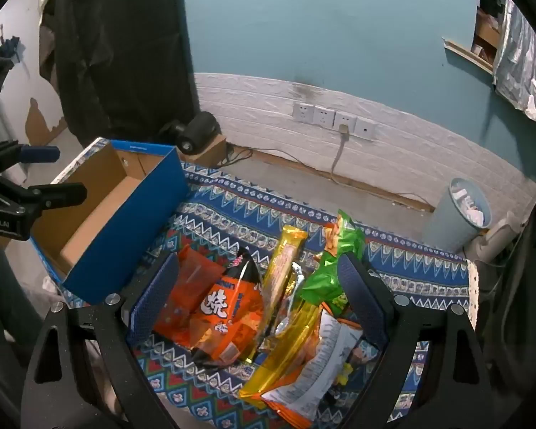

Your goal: Organize snacks

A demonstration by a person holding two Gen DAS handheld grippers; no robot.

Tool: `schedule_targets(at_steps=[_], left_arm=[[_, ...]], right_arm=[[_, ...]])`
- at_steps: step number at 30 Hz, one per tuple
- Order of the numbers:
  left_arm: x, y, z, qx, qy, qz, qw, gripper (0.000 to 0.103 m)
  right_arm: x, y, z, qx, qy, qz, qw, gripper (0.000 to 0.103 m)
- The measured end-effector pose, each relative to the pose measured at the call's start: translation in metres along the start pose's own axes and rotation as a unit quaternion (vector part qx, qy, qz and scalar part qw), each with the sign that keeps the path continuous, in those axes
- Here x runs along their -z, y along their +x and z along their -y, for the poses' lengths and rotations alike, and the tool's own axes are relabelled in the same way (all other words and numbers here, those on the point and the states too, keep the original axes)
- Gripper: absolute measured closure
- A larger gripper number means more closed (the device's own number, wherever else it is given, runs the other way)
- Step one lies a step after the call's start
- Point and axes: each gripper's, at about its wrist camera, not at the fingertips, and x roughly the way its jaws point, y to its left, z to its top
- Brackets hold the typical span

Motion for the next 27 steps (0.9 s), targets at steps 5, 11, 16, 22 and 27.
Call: schedule_targets(at_steps=[5,11,16,22,27], left_arm=[[-0.006,-0.001,0.0,-0.008,0.009,0.001,0.9999,0.0],[0.001,-0.001,0.001,-0.007,0.008,0.005,0.9999,0.0],[0.002,0.0,0.002,-0.009,0.01,0.005,0.9999,0.0],[0.003,0.0,0.0,-0.006,0.005,0.004,1.0,0.0],[0.003,0.0,0.001,-0.004,0.003,0.002,1.0,0.0]], right_arm=[[0.001,0.003,0.0,-0.002,0.002,-0.003,1.0,0.014],[0.003,0.004,0.0,0.0,0.002,-0.005,1.0,0.014],[0.003,0.004,0.001,-0.003,0.002,-0.007,1.0,0.014],[0.004,0.004,0.002,-0.004,0.005,-0.009,1.0,0.014],[0.004,0.004,0.002,-0.003,0.004,-0.011,1.0,0.014]])
